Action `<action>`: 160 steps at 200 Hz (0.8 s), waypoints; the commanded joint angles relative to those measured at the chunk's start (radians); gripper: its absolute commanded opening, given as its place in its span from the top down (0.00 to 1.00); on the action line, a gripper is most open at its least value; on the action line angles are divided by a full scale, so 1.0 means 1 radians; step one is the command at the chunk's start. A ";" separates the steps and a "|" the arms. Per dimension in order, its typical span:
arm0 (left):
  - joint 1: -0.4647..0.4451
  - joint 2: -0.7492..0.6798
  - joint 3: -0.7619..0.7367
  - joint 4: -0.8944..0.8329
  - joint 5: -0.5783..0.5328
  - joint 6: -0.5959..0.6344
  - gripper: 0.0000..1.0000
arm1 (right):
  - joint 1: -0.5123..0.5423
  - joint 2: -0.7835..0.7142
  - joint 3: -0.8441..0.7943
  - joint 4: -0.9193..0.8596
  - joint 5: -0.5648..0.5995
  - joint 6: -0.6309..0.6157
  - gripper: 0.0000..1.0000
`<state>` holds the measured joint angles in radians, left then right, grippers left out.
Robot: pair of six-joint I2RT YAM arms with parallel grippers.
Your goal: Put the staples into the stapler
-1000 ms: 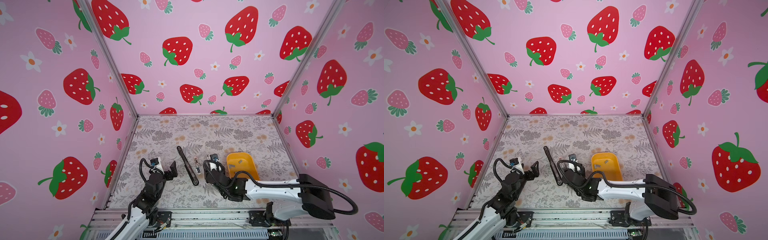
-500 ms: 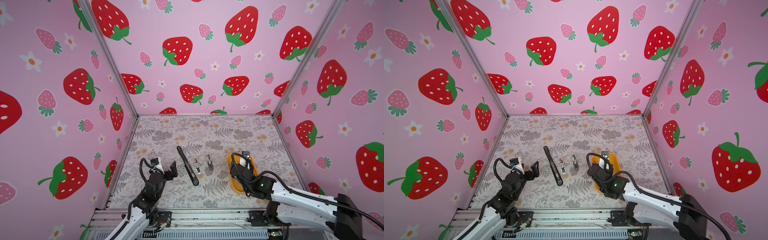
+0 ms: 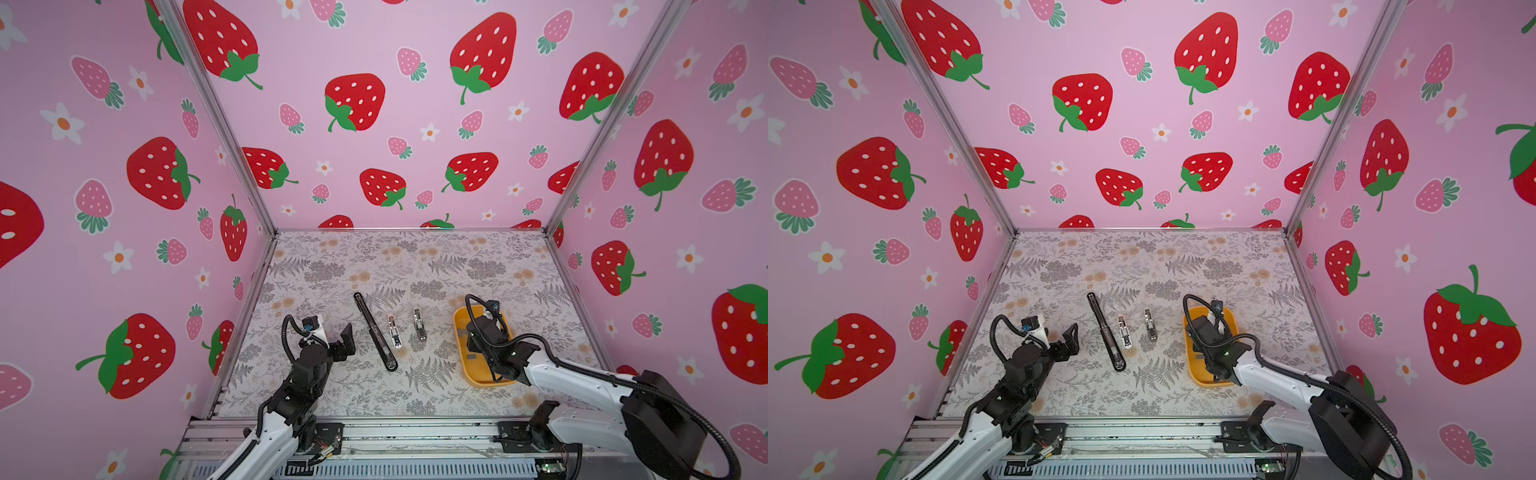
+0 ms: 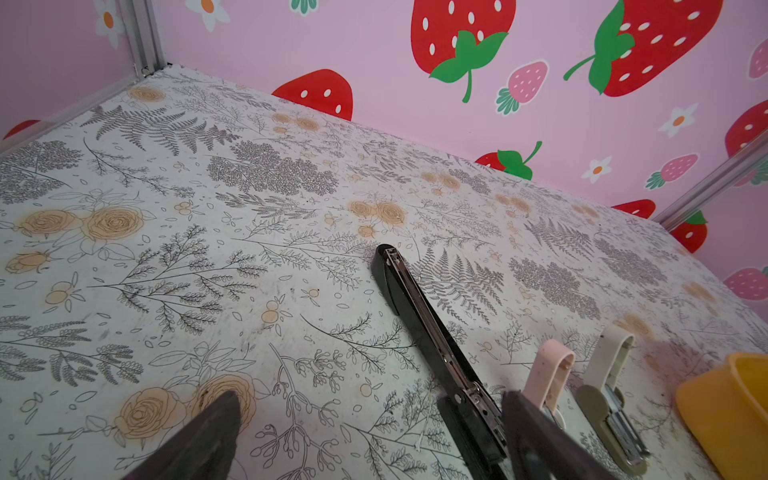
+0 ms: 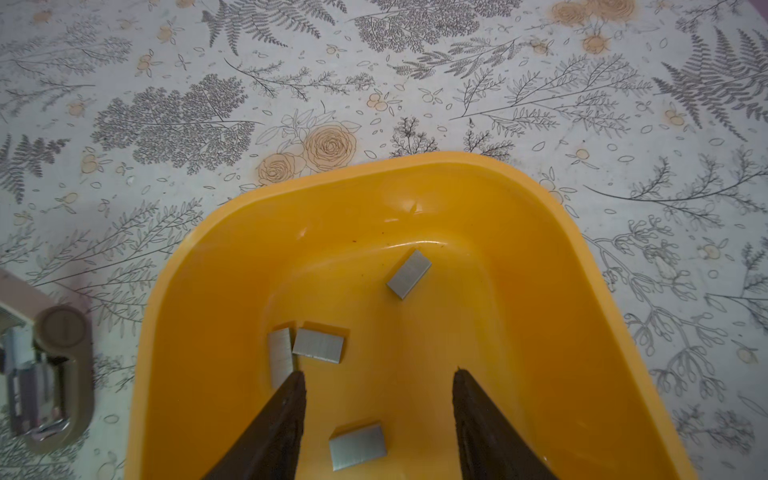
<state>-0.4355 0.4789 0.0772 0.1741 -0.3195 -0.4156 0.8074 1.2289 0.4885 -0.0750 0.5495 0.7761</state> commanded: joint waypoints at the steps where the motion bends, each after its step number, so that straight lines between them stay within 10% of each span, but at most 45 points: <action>1: 0.003 -0.001 0.001 0.013 0.005 -0.002 0.01 | -0.032 0.057 0.039 0.045 -0.025 0.006 0.41; 160: 0.003 0.006 0.002 0.017 0.006 -0.003 0.01 | -0.148 0.230 0.019 0.193 -0.035 0.048 0.43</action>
<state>-0.4355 0.4850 0.0772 0.1745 -0.3103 -0.4156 0.6724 1.4364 0.5056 0.0910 0.5068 0.8005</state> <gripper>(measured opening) 0.990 0.575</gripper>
